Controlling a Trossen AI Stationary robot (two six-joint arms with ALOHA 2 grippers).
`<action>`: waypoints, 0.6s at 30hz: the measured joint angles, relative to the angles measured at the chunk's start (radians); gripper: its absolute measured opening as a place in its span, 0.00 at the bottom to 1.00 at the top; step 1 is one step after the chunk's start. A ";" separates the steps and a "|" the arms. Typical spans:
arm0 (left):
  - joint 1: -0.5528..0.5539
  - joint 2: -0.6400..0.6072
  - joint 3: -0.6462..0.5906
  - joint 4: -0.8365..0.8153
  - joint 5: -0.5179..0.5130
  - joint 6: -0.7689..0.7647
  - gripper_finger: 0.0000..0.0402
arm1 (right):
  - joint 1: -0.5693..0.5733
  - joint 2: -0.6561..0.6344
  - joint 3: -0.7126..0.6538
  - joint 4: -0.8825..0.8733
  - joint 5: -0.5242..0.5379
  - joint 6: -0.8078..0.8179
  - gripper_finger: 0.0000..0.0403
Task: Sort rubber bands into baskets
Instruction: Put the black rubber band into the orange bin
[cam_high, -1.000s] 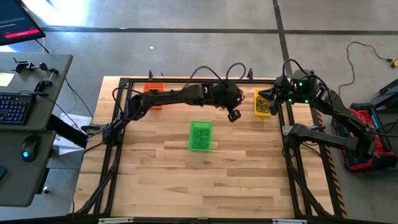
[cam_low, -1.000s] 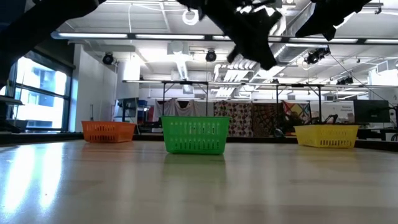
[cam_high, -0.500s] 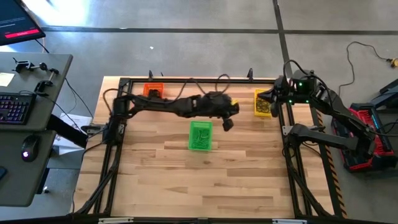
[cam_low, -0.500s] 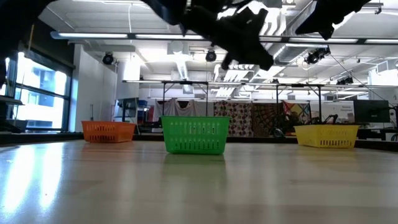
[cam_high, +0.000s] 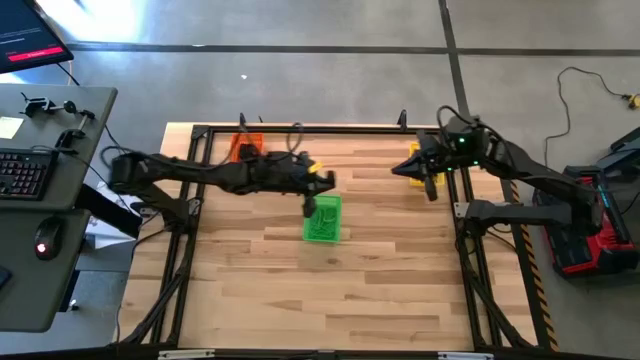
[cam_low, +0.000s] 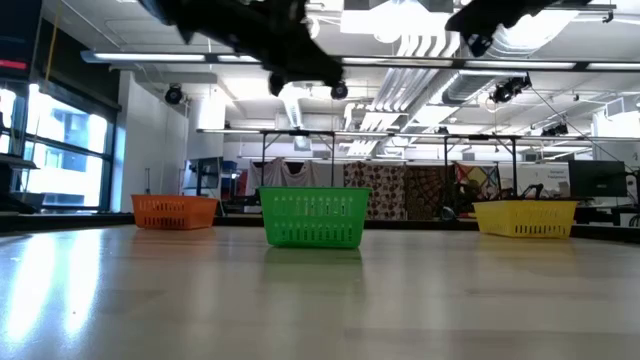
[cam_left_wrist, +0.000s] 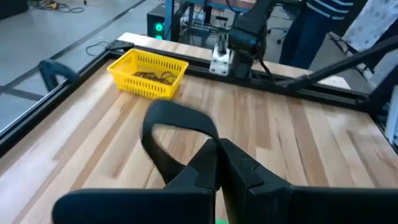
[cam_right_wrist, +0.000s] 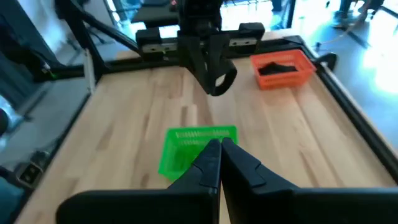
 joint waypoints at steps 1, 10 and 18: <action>0.001 -0.036 -0.034 -0.001 0.000 -0.001 0.00 | 0.017 0.021 0.000 0.031 0.001 0.016 0.00; 0.056 -0.319 -0.262 -0.120 -0.029 -0.077 0.00 | 0.120 0.169 0.000 0.293 0.118 0.110 0.00; 0.214 -0.463 -0.309 -0.397 -0.035 -0.117 0.00 | 0.154 0.220 0.000 0.363 0.194 0.176 0.00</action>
